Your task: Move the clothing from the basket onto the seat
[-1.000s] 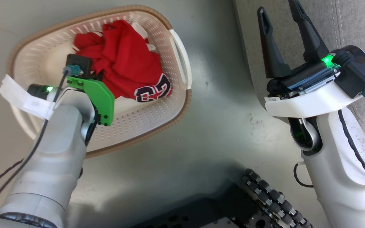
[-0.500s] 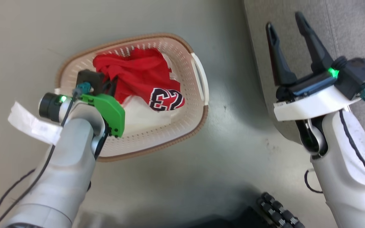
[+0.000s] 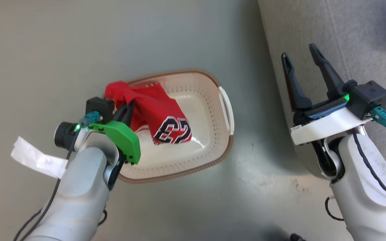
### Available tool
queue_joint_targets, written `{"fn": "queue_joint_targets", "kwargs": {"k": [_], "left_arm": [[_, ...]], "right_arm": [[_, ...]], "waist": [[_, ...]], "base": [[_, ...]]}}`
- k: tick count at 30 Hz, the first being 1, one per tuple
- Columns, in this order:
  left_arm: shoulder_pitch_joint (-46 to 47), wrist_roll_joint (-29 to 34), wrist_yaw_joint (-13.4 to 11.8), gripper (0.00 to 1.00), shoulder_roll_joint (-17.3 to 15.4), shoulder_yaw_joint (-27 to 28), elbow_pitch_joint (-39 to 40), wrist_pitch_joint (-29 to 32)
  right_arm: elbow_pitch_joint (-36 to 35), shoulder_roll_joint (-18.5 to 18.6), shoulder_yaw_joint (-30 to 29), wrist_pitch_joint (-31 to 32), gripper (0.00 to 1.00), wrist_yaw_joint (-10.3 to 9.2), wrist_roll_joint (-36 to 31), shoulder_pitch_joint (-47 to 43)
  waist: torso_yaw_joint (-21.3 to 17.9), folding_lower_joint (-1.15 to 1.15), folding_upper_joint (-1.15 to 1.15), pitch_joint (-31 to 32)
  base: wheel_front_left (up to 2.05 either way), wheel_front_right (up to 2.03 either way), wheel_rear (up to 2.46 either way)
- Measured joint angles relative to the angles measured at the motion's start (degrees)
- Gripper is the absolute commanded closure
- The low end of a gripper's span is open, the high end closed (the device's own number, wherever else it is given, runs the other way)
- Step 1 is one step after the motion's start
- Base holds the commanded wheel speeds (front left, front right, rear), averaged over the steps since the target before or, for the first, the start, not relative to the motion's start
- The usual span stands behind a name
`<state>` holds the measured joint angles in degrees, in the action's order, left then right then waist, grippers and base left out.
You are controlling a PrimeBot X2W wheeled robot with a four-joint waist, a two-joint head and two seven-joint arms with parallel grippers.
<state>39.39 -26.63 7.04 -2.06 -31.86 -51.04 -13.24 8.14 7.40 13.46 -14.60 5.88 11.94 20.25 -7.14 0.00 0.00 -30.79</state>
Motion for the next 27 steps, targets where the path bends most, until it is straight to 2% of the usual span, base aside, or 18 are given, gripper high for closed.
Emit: {"fn": "queue_joint_targets", "kwargs": {"k": [16, 27], "left_arm": [[-4.54, -1.53, 0.0, 1.0, 0.0, -0.03, 6.7, -0.94], [-5.81, -1.52, -0.01, 1.0, 0.07, 3.33, 20.13, -1.01]], "right_arm": [[1.69, -0.13, 0.23, 0.0, 0.0, 0.01, 0.03, -3.69], [3.52, -0.53, 0.36, 0.0, 0.0, 0.0, 1.03, -9.2]], "waist": [[2.39, 0.0, 0.0, 11.83], [3.57, 0.0, 0.0, 19.13]], "base": [[0.0, 0.0, 0.0], [0.0, 0.0, 0.0]]}}
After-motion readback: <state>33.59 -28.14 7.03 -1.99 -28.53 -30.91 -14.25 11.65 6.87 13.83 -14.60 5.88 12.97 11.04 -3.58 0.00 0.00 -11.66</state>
